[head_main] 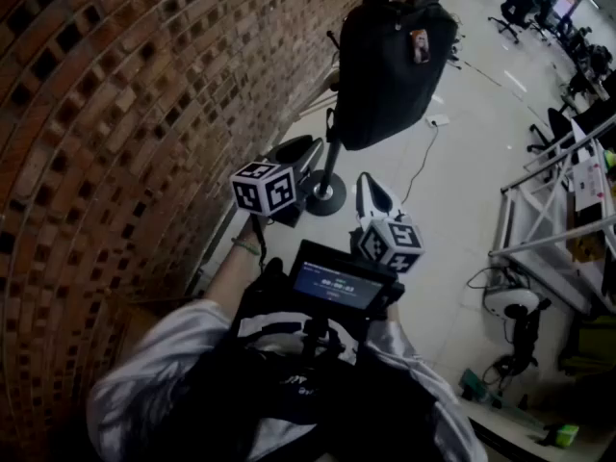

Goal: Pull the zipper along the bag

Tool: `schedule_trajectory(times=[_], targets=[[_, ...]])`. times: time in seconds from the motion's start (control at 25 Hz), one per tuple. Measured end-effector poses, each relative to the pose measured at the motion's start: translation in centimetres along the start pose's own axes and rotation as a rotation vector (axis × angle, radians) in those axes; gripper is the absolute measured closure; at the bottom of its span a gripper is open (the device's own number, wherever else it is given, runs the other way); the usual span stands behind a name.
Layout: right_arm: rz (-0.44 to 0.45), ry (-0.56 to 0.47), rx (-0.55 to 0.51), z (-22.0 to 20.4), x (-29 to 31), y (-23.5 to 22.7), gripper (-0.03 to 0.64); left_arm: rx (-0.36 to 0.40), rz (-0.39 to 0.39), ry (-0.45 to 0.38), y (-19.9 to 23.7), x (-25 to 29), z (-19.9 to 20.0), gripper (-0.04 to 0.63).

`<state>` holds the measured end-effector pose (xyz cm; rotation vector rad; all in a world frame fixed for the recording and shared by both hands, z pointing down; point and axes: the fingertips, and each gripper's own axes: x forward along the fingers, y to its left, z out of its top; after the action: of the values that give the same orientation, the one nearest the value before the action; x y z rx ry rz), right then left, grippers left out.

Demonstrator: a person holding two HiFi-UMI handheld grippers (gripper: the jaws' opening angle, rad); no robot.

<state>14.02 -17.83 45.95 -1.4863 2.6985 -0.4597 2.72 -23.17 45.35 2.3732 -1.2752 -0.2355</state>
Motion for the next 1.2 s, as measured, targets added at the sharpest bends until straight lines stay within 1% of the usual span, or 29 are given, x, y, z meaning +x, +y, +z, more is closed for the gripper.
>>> schedule_trajectory(times=[0.2, 0.4, 0.48, 0.6, 0.68, 0.8, 0.92, 1.0, 1.2], targets=[[-0.029, -0.006, 0.007, 0.9, 2.0, -0.5, 0.618, 0.105, -0.025, 0.071, 1.7, 3.0, 0.4, 0.494], [-0.080, -0.009, 0.018, 1.0, 3.8, -1.3, 0.618, 0.152, -0.092, 0.134, 2.6, 5.8, 0.4, 0.494], [-0.101, -0.010, 0.024, 1.0, 4.4, -1.6, 0.618, 0.144, -0.108, 0.160, 3.4, 6.7, 0.1, 0.491], [-0.128, -0.011, 0.031, 1.1, 5.4, -1.8, 0.618, 0.087, -0.145, 0.185, 4.5, 8.0, -0.3, 0.476], [-0.145, -0.010, 0.032, 1.0, 6.0, -2.0, 0.618, 0.077, -0.167, 0.195, 4.8, 8.6, -0.3, 0.476], [-0.173, -0.003, 0.037, 0.9, 6.8, -2.3, 0.618, 0.136, -0.230, 0.211, 4.7, 9.7, -0.2, 0.476], [-0.205, 0.007, 0.042, 0.5, 7.2, -2.6, 0.618, 0.203, -0.336, 0.210, 3.3, 10.8, -0.4, 0.476], [-0.224, 0.012, 0.046, 0.4, 7.2, -2.9, 0.618, 0.212, -0.380, 0.210, 2.8, 11.2, -0.5, 0.476], [-0.252, 0.019, 0.049, 0.2, 7.8, -3.3, 0.618, 0.133, -0.439, 0.187, 3.1, 11.4, -0.2, 0.476]])
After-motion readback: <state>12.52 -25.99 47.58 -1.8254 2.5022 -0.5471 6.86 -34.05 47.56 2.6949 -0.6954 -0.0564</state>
